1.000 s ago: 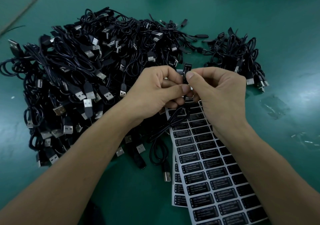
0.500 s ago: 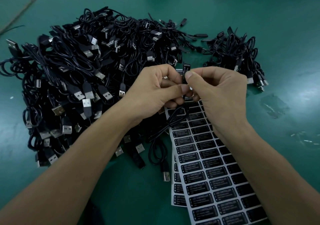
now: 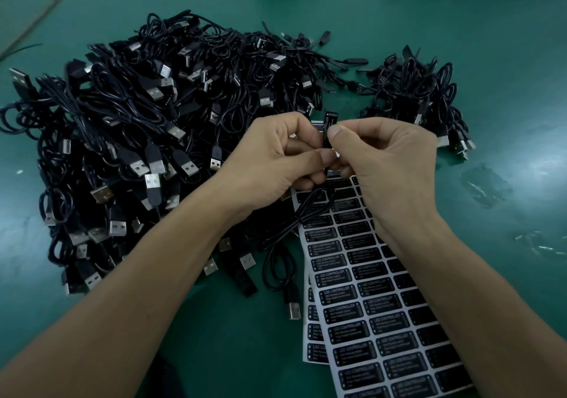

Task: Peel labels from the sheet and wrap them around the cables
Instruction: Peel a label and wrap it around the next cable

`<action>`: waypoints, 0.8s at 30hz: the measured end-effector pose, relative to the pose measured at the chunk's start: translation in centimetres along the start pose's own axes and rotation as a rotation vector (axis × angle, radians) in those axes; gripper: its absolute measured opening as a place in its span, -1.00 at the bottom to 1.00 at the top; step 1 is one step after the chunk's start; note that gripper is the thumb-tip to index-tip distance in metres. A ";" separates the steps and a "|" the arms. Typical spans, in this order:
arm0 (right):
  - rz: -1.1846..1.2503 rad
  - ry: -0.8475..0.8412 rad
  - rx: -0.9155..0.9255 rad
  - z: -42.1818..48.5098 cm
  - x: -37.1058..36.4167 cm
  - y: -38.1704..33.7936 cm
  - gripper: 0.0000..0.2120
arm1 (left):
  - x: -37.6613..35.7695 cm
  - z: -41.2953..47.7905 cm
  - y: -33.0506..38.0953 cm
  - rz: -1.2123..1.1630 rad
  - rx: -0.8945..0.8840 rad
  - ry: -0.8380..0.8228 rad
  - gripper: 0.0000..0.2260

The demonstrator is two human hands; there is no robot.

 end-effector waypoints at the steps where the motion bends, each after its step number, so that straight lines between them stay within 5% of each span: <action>1: 0.006 0.002 -0.006 0.0 0.0 0.1 -0.92 | 0.0 0.0 0.0 0.000 0.002 0.002 -0.87; 18: 0.099 -0.002 -0.084 0.0 0.0 1.1 -0.95 | -0.1 0.0 0.0 -0.002 0.003 0.004 -0.89; 24: 0.179 -0.009 -0.117 0.1 0.1 1.4 -0.75 | 0.0 0.0 -0.1 0.008 0.011 0.005 -0.92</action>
Point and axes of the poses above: each hand's wrist, its own z-axis towards the middle knuckle, its own x-axis out of the back of the hand, y = z × x, the point moved 10 cm from there along z, towards the middle knuckle, and after that the axes turned 3 degrees about y, right-handed, at the moved point
